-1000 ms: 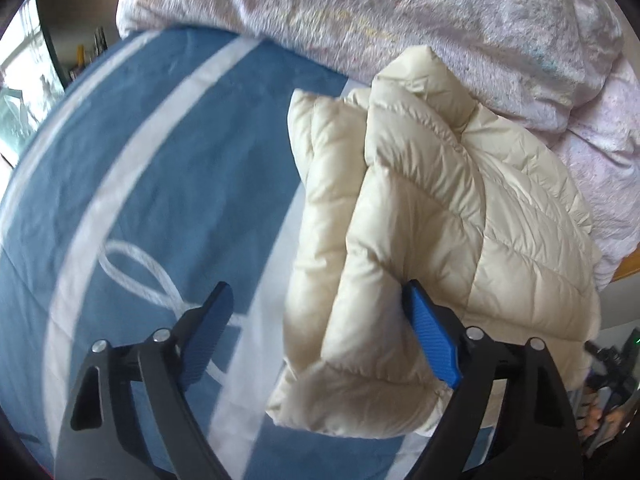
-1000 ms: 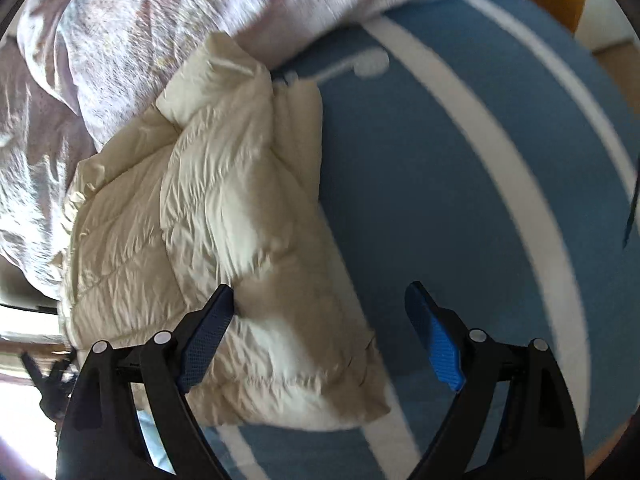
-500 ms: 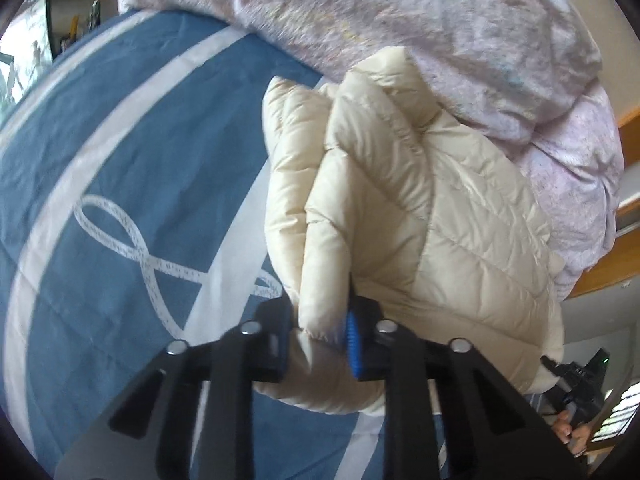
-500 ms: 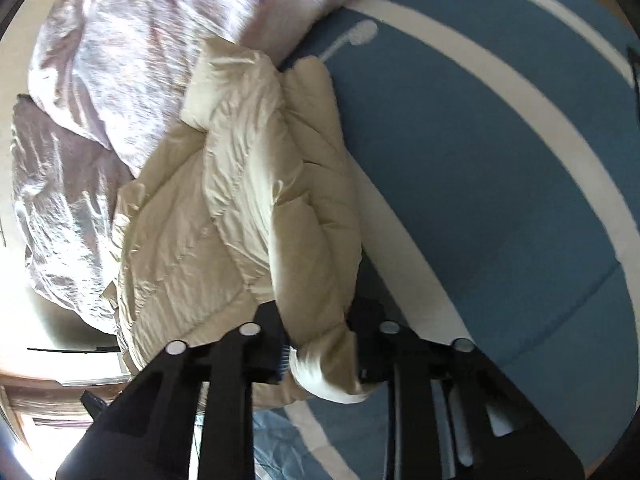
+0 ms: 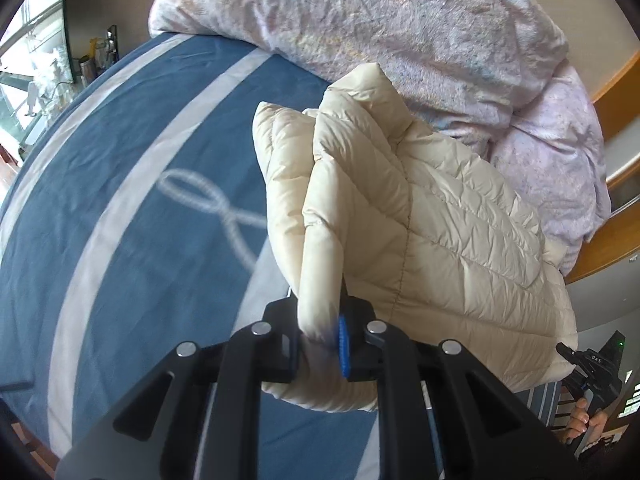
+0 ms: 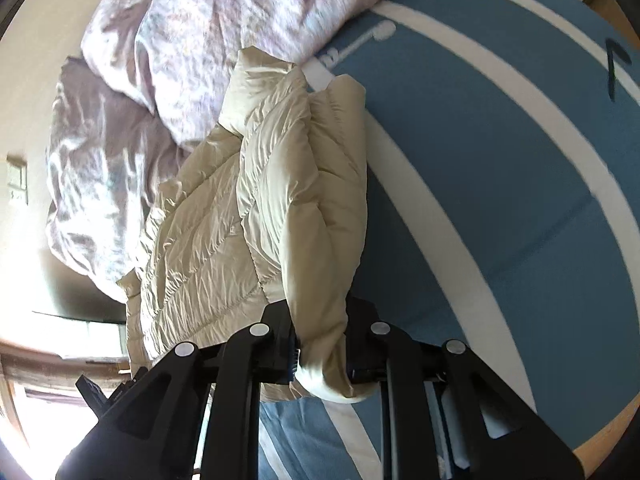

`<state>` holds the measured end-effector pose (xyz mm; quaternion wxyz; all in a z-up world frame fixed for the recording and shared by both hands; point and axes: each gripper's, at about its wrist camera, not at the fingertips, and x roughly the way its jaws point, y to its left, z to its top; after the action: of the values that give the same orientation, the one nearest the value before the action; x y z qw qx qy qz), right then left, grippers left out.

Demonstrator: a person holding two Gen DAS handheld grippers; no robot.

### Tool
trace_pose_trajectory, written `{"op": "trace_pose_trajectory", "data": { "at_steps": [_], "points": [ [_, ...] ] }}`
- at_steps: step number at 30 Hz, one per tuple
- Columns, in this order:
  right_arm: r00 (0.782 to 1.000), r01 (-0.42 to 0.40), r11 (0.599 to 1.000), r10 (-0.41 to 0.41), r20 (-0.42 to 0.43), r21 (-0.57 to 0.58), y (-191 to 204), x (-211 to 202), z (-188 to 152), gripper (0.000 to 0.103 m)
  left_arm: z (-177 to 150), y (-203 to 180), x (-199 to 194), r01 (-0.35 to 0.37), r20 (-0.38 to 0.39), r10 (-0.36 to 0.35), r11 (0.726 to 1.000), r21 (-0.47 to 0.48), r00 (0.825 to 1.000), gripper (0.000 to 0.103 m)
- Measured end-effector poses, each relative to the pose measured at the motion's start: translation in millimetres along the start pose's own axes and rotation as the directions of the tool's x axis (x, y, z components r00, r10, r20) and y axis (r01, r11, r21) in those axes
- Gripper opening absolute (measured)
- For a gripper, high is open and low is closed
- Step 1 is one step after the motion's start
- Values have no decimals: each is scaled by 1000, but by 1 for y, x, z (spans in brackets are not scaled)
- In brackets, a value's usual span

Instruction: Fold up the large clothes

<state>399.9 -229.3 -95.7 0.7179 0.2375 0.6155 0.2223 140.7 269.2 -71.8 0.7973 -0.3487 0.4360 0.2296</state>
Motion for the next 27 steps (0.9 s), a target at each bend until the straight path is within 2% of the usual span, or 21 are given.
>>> {"op": "trace_pose_trajectory", "data": {
  "at_steps": [6, 16, 19, 21, 22, 23, 24, 27],
  "points": [
    [1000, 5, 1000, -5, -27, -20, -12, 16, -16, 17, -28, 15, -14, -19, 5, 19, 1000, -14, 1000, 15],
    [997, 63, 994, -66, -34, -89, -1, 6, -40, 17, -49, 26, -33, -78, 7, 79, 995, -57, 997, 16],
    [989, 149, 975, -150, 8, -163, 12, 3, -44, 26, -51, 28, -32, -101, 5, 101, 993, -63, 995, 26],
    [973, 230, 949, -220, 71, -215, 23, -4, -44, 40, -52, 30, -33, -110, 4, 111, 991, -78, 994, 35],
    [961, 272, 931, -250, 118, -242, 31, -10, -44, 45, -52, 31, -34, -111, 4, 112, 990, -84, 994, 44],
    [950, 304, 916, -268, 163, -262, 39, -16, -42, 55, -51, 32, -36, -109, 9, 110, 990, -88, 994, 49],
    [940, 324, 904, -275, 202, -278, 48, -20, -40, 59, -50, 33, -38, -109, 15, 111, 990, -89, 994, 57],
    [932, 338, 881, -262, 252, -332, 76, -21, -37, 59, -46, 36, -42, -102, 25, 105, 991, -89, 994, 69]
  ]
}}
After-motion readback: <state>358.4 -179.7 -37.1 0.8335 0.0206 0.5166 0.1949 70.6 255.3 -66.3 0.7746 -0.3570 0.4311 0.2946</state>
